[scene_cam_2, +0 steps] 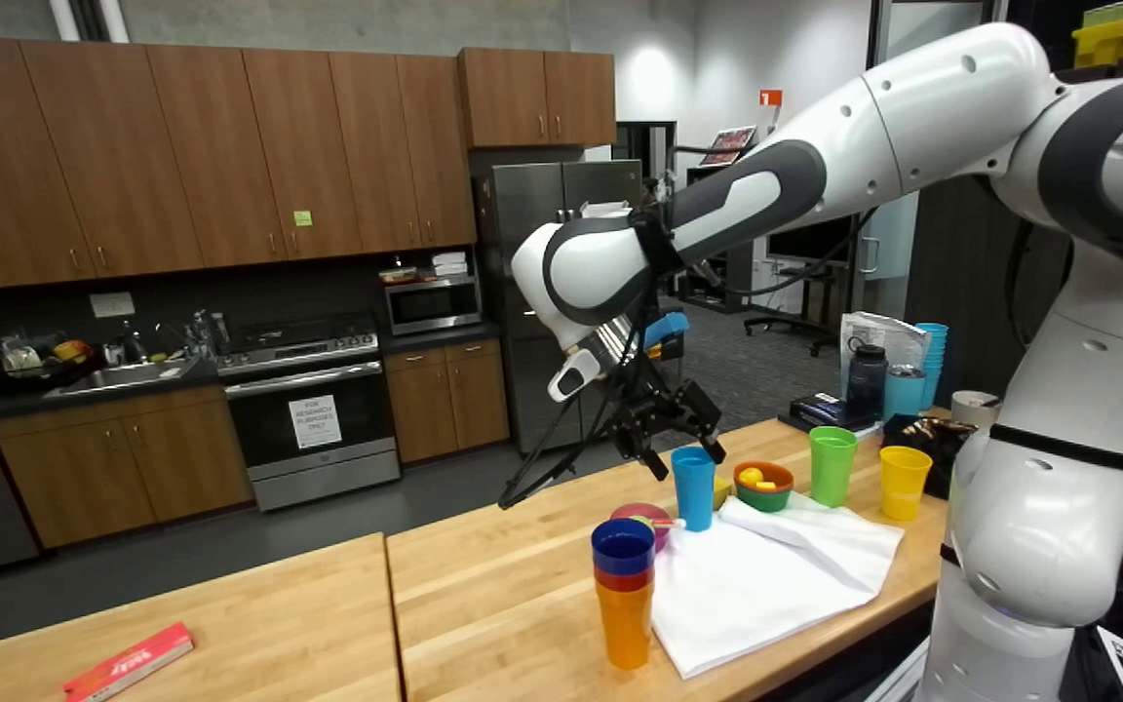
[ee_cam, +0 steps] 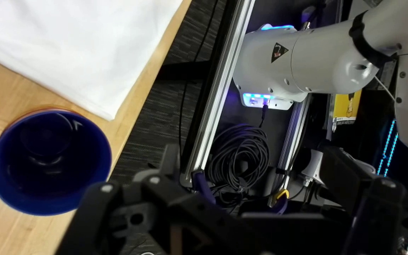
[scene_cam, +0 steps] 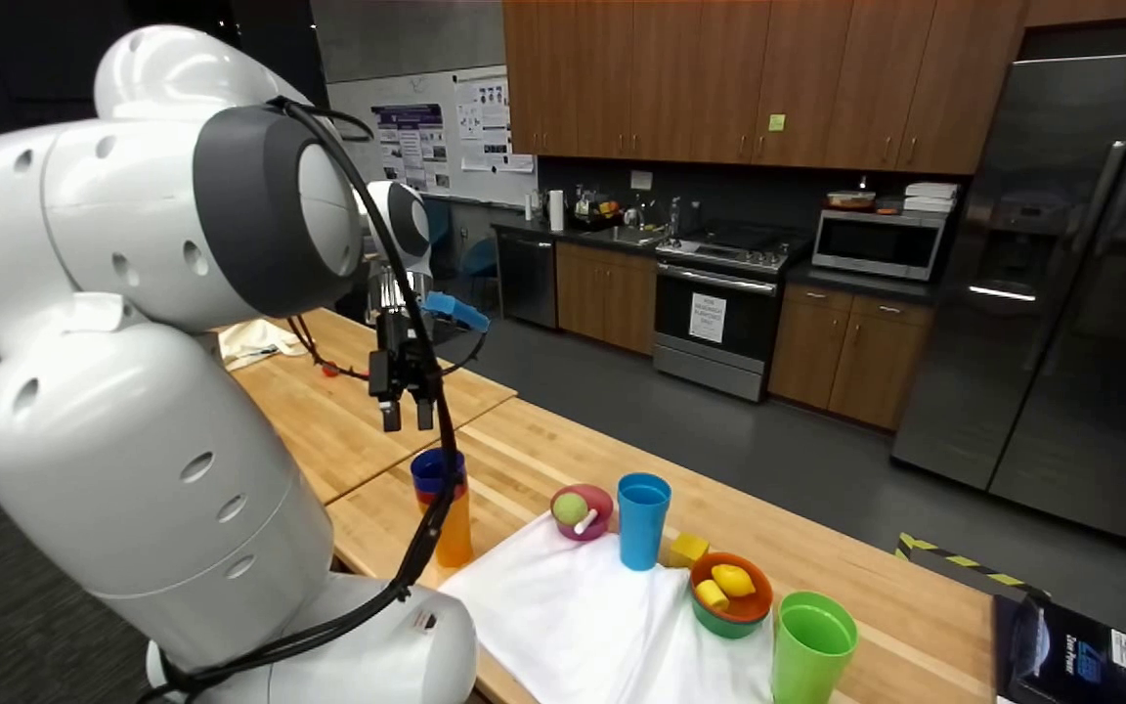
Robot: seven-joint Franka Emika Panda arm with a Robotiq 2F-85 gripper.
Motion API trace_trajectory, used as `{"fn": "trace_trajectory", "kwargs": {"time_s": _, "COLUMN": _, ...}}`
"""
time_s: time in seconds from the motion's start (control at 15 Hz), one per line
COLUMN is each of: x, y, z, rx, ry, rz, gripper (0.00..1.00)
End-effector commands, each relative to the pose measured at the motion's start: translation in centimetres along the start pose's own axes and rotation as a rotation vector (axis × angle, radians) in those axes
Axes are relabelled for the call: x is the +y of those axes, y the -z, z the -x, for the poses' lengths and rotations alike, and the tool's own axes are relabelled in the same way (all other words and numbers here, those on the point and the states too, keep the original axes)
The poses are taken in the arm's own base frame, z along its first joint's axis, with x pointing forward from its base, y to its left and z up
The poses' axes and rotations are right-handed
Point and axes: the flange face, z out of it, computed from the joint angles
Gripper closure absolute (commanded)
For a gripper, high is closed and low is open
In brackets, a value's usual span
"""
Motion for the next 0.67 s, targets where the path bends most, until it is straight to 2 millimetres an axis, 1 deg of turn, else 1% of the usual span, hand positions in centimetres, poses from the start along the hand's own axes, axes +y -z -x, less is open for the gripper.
{"fn": "trace_trajectory", "kwargs": {"time_s": 0.0, "x": 0.0, "y": 0.1, "z": 0.0, "rx": 0.0, "ry": 0.0, "rz": -0.001, "gripper": 0.0}}
{"fn": "trace_trajectory", "kwargs": {"time_s": 0.33, "x": 0.0, "y": 0.1, "z": 0.0, "rx": 0.0, "ry": 0.003, "rz": -0.001, "gripper": 0.0}}
{"fn": "trace_trajectory", "kwargs": {"time_s": 0.47, "x": 0.4, "y": -0.5, "z": -0.5, "rx": -0.028, "ry": 0.061, "rz": 0.001, "gripper": 0.0}}
{"fn": "trace_trajectory", "kwargs": {"time_s": 0.6, "x": 0.7, "y": -1.3, "z": -1.2, "rx": -0.075, "ry": 0.17, "rz": 0.012, "gripper": 0.0}}
